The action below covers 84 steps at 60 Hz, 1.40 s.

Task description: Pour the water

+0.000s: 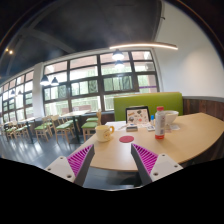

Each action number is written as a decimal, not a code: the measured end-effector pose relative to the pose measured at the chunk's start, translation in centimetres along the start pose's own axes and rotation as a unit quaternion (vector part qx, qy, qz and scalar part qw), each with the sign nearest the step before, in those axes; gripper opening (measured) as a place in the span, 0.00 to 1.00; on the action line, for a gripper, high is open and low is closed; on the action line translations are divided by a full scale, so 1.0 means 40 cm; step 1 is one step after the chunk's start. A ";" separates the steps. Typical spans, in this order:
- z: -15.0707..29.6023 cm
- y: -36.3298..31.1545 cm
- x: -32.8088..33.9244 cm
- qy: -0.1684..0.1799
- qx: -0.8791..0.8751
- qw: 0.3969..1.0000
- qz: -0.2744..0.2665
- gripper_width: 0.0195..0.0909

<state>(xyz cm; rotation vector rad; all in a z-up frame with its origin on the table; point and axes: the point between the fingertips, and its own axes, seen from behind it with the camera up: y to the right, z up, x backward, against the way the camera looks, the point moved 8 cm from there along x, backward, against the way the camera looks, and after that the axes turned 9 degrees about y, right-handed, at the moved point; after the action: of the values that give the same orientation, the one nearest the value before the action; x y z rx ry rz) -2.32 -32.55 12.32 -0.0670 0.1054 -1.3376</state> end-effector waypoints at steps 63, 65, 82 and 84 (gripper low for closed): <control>-0.033 0.687 -0.697 0.053 0.053 0.979 -0.191 0.33; -0.031 0.683 -0.698 0.057 0.058 0.978 -0.193 0.29; 0.073 0.489 -0.682 0.035 0.242 0.958 -0.147 0.20; 0.081 0.428 -0.703 0.037 0.293 0.946 -0.136 0.20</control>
<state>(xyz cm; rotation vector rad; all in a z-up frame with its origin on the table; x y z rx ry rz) 8.21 -1.28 14.74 0.4894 -0.2508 -1.5997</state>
